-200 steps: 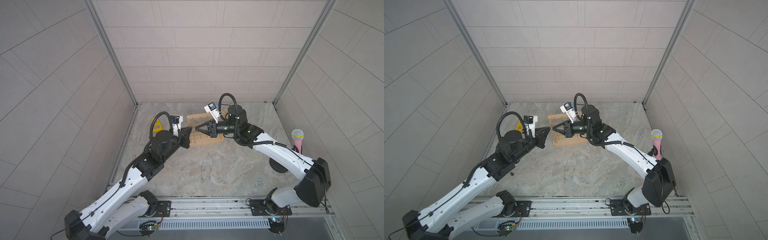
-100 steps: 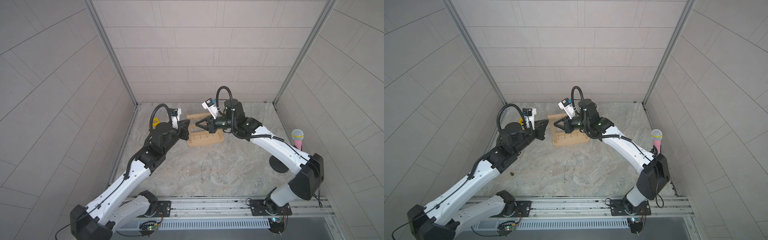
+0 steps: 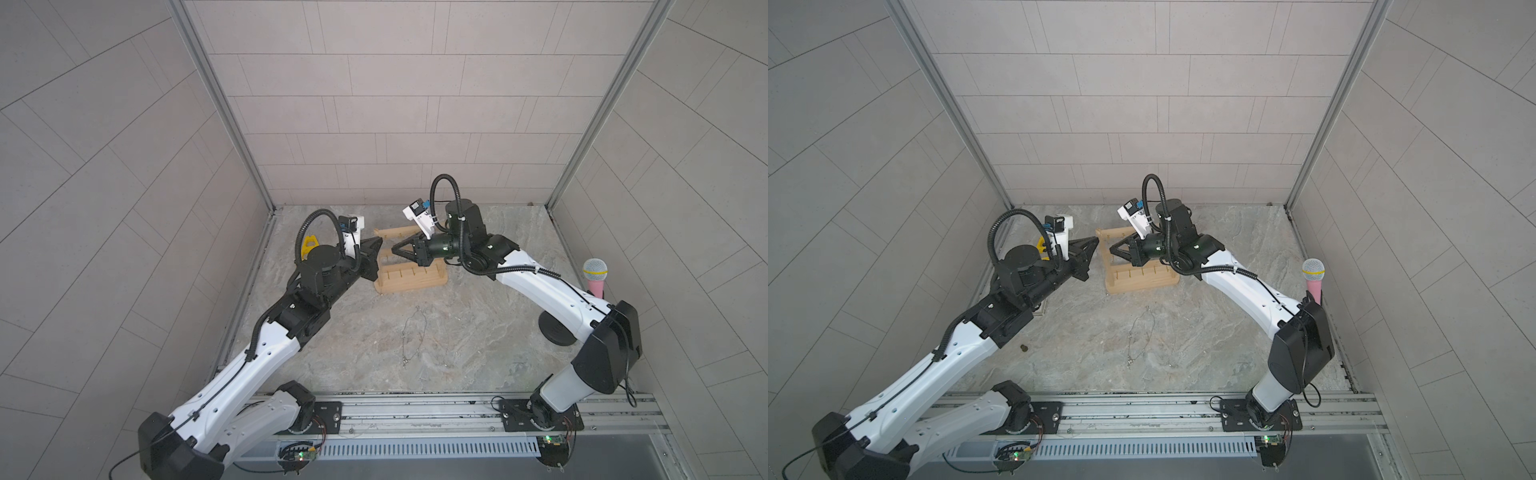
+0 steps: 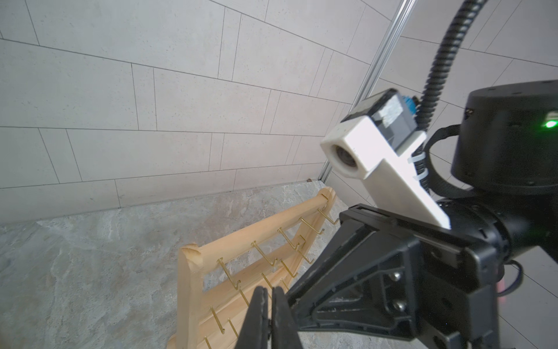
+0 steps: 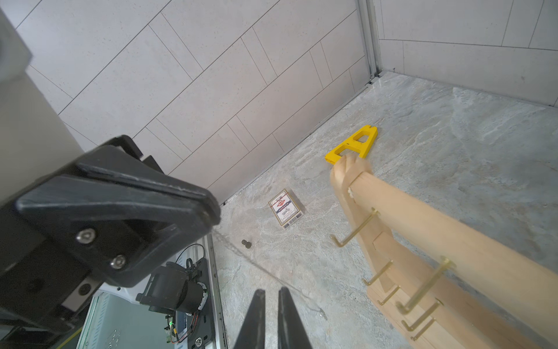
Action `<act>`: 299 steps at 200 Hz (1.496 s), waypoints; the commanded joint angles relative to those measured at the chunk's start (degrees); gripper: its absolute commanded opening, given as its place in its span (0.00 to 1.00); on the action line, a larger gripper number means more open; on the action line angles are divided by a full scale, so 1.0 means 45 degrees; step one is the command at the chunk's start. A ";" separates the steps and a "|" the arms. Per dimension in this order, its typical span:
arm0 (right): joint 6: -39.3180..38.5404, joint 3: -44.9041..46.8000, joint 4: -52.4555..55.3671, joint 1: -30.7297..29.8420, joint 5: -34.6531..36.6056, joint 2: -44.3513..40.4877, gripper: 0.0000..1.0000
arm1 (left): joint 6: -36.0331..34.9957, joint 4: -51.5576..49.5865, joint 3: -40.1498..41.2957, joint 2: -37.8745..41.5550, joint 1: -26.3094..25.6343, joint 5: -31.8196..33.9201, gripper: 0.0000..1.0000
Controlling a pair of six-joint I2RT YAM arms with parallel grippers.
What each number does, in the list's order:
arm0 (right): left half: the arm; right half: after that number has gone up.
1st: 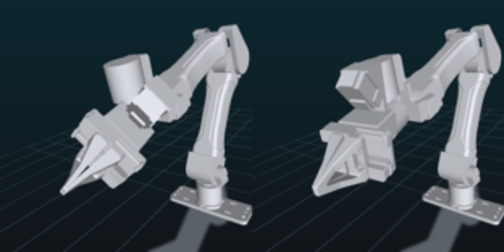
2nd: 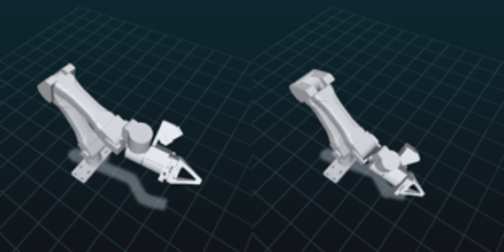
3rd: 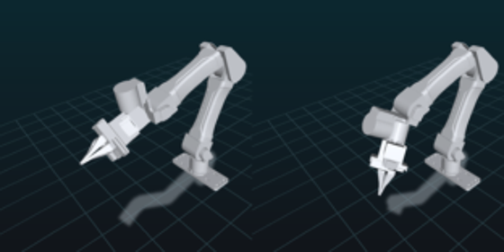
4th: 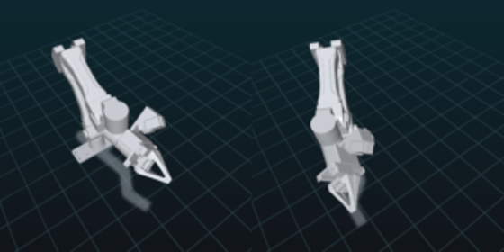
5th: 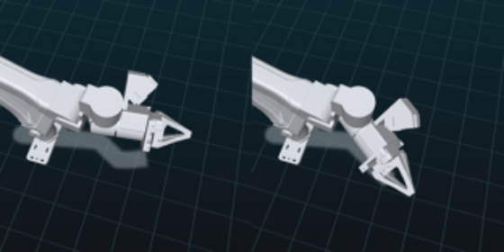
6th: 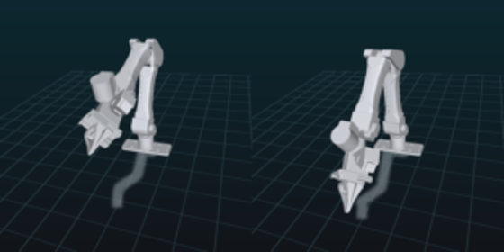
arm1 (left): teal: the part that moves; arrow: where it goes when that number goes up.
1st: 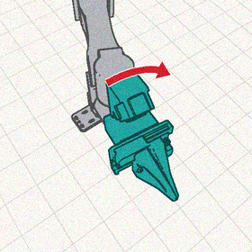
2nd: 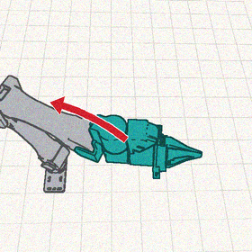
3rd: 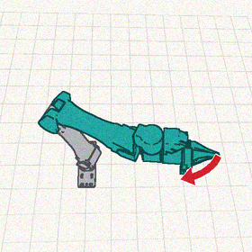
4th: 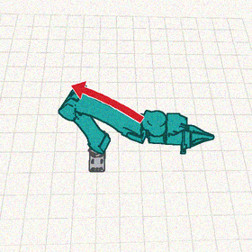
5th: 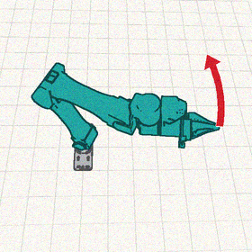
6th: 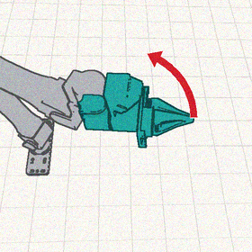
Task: Hang the necklace on the jewelry display stand
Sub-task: Pick up the necklace from the center of the board.
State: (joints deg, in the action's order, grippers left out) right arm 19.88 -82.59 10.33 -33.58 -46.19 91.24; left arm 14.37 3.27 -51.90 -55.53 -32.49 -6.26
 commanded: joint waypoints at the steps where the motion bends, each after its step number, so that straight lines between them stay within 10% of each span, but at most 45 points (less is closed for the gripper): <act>1: -0.0207 -0.0207 -0.0649 0.0012 -0.0411 0.0019 0.14 | -0.0642 0.0612 -0.0131 0.0380 0.0068 -0.0244 0.00; 299: 0.0582 0.0379 -0.3125 -0.0593 -0.1275 -0.0149 0.19 | -0.0767 -0.0939 -0.1182 0.0153 0.0053 -0.1400 0.00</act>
State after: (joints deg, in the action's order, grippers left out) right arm 21.91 -81.06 -1.13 -36.01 -50.63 91.48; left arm 11.77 -0.80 -55.18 -54.87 -32.49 -11.66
